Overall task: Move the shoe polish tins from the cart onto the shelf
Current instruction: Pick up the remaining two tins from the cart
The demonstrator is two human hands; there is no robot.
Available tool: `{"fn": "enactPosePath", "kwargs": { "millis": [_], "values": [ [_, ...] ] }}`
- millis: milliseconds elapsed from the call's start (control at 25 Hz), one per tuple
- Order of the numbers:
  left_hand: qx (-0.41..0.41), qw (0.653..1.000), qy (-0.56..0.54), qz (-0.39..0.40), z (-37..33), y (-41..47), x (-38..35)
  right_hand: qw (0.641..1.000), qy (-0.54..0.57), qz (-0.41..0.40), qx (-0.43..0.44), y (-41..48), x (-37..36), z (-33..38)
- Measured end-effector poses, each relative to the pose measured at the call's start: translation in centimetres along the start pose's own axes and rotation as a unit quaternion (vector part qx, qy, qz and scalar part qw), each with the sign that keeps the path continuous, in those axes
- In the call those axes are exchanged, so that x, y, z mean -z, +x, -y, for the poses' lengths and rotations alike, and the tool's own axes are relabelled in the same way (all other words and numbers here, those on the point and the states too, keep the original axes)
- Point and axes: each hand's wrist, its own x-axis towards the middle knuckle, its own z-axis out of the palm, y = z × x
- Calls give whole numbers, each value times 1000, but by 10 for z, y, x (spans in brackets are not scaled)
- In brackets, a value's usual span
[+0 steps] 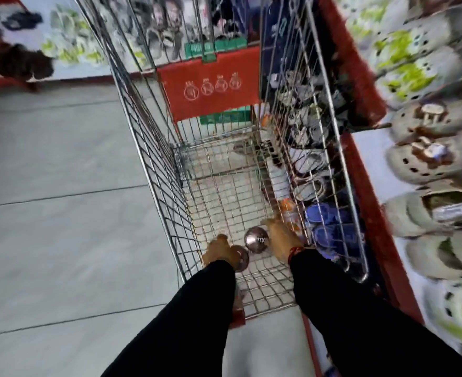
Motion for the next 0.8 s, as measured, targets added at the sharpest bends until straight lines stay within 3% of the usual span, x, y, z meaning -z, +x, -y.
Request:
{"fn": "enactPosePath", "kwargs": {
  "millis": [200, 400, 560, 800],
  "values": [
    [-2, 1000, 3, -24, 3, 26, -35, 997, -58, 50, 14, 33, -23, -7],
    [14, 999, 26, -40, 2, 28, -39, 994, -98, 42, 31, 39, -22, -11],
    [33, 999, 26, -20, -2, 27, -26, 999, -19, -3, -30, 30, -14, -17],
    [46, 987, -146, -54, -12, -2, 15, 976, 147, -124, -101, -8, 17, -15]
  ]
}}
